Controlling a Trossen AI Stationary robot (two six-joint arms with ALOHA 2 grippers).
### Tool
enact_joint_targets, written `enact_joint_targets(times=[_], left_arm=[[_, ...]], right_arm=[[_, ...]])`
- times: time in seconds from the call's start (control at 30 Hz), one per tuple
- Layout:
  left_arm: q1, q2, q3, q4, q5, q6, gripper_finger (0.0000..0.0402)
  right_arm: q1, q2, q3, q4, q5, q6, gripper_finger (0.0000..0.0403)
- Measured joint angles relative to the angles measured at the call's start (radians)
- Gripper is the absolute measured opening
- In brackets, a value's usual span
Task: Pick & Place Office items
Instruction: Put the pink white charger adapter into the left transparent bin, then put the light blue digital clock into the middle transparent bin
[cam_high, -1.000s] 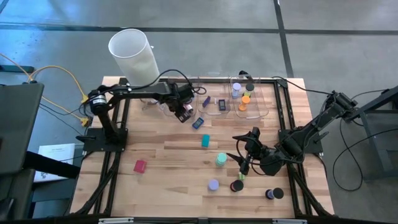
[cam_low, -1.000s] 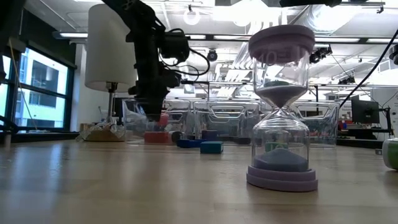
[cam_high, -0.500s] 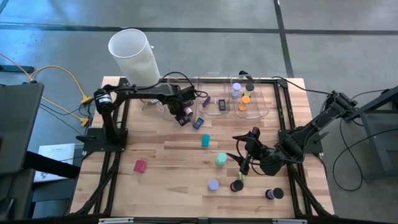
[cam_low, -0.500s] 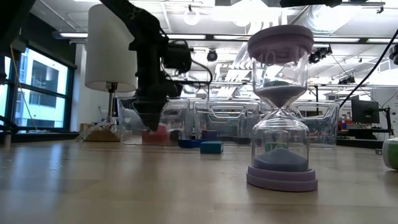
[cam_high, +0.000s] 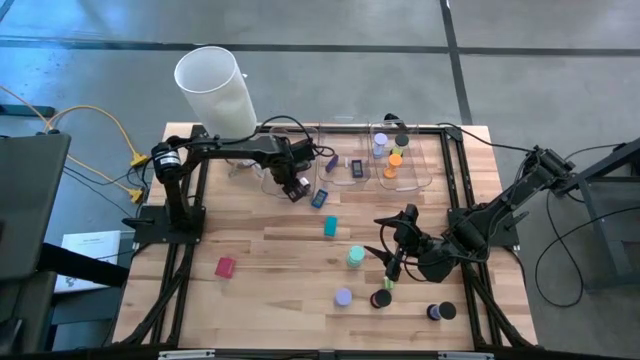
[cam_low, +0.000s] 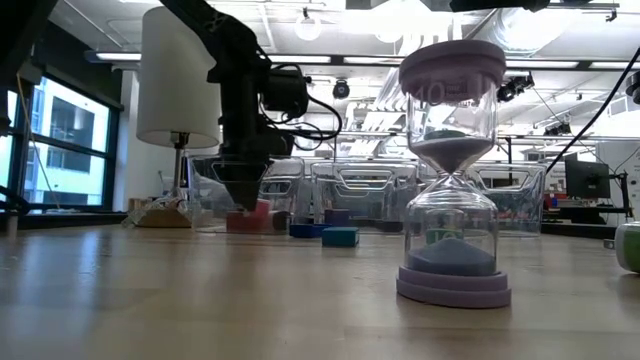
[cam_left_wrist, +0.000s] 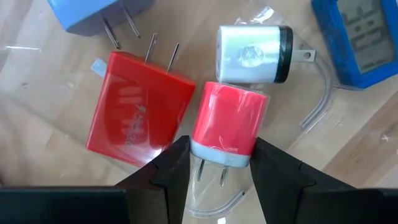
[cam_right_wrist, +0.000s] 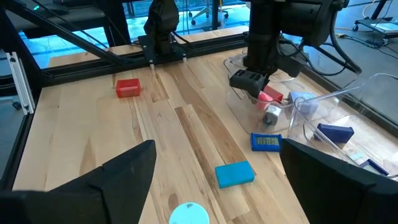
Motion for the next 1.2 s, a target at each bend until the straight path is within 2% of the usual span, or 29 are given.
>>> enact_joint_targets(times=[0.5, 0.9, 1.1, 1.2], left_arm=[[0.0, -0.001, 0.0, 0.007, 0.003, 0.002, 0.015], [0.0, -0.002, 0.002, 0.008, 0.002, 0.059, 0.0221], [0.003, -0.056, 0.003, 0.006, -0.001, 0.106, 0.0226], [0.001, -0.116, 0.003, 0.006, -0.044, 0.109, 0.0226]], right_arm=[[0.0, 0.0, 0.0, 0.0, 0.0, 0.0, 0.0332], [0.0, 0.0, 0.0, 0.0, 0.0, 0.0, 0.0332], [0.0, 0.0, 0.0, 0.0, 0.0, -0.001, 0.0332], [0.0, 0.0, 0.0, 0.0, 0.0, -0.001, 0.0332]])
